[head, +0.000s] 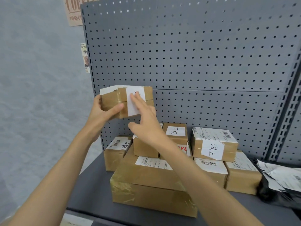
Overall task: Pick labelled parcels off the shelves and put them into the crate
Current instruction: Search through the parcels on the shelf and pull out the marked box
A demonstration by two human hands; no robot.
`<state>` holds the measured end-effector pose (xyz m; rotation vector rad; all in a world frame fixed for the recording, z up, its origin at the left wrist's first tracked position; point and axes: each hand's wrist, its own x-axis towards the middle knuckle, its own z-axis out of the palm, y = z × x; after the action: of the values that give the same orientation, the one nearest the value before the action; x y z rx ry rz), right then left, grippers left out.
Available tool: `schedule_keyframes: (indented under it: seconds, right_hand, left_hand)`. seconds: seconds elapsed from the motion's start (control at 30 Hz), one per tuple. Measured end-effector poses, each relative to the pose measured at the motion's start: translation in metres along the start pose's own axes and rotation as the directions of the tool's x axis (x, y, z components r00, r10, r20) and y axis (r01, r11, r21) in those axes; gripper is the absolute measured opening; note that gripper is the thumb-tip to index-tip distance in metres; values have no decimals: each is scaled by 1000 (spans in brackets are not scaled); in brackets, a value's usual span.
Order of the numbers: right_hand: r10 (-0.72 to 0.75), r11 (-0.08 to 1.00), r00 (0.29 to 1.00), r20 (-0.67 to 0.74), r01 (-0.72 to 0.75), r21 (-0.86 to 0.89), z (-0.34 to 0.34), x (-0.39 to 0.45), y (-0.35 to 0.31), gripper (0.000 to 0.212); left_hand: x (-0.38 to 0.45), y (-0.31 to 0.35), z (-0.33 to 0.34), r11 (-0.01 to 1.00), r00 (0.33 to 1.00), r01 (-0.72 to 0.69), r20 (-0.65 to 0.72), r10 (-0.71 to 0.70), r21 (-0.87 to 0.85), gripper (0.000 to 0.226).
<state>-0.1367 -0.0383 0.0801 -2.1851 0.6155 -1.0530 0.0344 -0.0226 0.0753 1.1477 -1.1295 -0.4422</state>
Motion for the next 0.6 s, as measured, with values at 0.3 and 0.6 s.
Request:
schedule_keyframes:
  seconds: [0.3, 0.6]
  right_hand:
    - [-107, 986, 993, -41, 101, -132, 19, -7, -11, 70]
    - [128, 973, 967, -221, -79, 216, -3, 3, 13, 52]
  left_hand:
    - [-1, 1, -22, 973, 990, 74, 130, -47, -217, 81]
    - [5, 0, -32, 894, 993, 100, 106, -59, -436, 37]
